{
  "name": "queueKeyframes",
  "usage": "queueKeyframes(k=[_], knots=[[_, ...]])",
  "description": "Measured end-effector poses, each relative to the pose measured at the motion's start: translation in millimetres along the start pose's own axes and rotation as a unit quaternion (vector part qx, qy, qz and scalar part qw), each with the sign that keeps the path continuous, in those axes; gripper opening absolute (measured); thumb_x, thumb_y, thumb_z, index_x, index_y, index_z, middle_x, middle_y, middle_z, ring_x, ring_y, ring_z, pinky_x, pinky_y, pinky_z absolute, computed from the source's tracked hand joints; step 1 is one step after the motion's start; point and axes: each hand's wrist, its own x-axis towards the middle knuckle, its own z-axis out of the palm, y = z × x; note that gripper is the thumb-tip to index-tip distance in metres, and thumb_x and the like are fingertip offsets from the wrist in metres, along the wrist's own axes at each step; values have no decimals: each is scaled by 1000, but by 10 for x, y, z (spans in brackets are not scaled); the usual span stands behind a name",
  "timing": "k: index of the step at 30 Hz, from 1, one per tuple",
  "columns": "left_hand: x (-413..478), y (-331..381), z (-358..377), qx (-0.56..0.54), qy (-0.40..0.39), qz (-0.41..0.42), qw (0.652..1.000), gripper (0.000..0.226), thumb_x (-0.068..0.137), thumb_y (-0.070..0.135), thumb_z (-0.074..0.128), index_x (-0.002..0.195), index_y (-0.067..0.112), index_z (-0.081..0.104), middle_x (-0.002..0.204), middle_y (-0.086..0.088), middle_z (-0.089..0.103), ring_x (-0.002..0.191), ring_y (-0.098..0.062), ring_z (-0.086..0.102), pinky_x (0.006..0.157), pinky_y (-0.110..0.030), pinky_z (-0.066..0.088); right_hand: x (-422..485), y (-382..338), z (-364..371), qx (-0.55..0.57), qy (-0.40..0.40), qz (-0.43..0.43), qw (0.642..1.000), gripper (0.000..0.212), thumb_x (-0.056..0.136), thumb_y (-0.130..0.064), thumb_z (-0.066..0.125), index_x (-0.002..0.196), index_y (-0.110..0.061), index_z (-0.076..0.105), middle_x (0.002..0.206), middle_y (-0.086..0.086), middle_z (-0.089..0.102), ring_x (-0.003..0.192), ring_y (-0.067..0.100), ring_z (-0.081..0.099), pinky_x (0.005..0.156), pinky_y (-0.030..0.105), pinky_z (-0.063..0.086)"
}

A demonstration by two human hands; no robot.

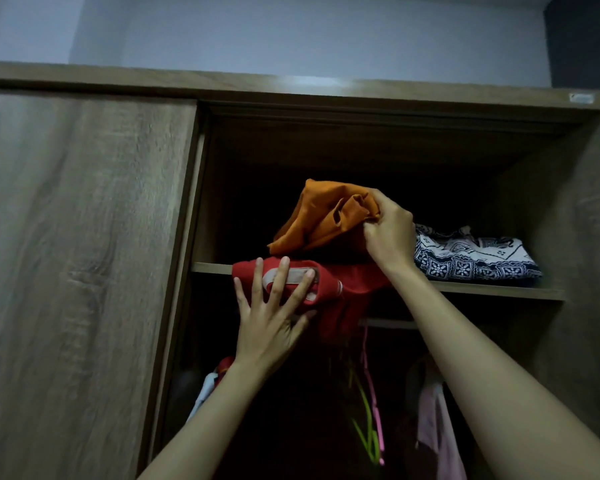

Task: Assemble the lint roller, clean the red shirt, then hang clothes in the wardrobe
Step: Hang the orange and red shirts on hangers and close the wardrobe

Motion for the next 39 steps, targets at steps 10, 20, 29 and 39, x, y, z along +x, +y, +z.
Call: queueKeyframes(k=[10, 20, 29, 39], knots=[[-11, 18, -80, -6, -14, -1, 1000, 67, 93, 62, 28, 152, 37, 8, 162, -10, -3, 146, -42, 2, 108, -73, 11, 276, -108, -567, 65, 113, -2, 991, 45, 74, -8, 51, 112, -31, 63, 81, -2, 71, 79, 21, 68, 68, 40, 55], [5, -21, -113, 5, -25, 19, 999, 67, 91, 60, 28, 152, 36, 13, 162, -10, 5, 146, -43, 4, 105, -75, 15, 183, -563, -1588, -29, 94, -80, 992, 23, 71, -16, 52, 86, -30, 61, 74, -1, 68, 76, 30, 65, 63, 42, 52], [22, 4, -166, 9, -41, 23, 999, 70, 88, 57, 32, 152, 35, 16, 162, -9, 3, 146, -43, 2, 104, -76, 12, -669, -216, -1754, -105, -253, 11, 962, 7, 73, -8, 66, 67, -12, 64, 64, 1, 67, 64, 14, 63, 59, 34, 47], [7, 109, -384, -8, -107, -18, 994, 66, 90, 61, 21, 151, 41, 6, 162, -2, -7, 147, -38, -7, 105, -74, 5, -1751, 214, -1936, 35, -387, 342, 856, 55, 65, -53, 75, 76, 1, 72, 78, 14, 73, 74, 25, 70, 72, 39, 55]])
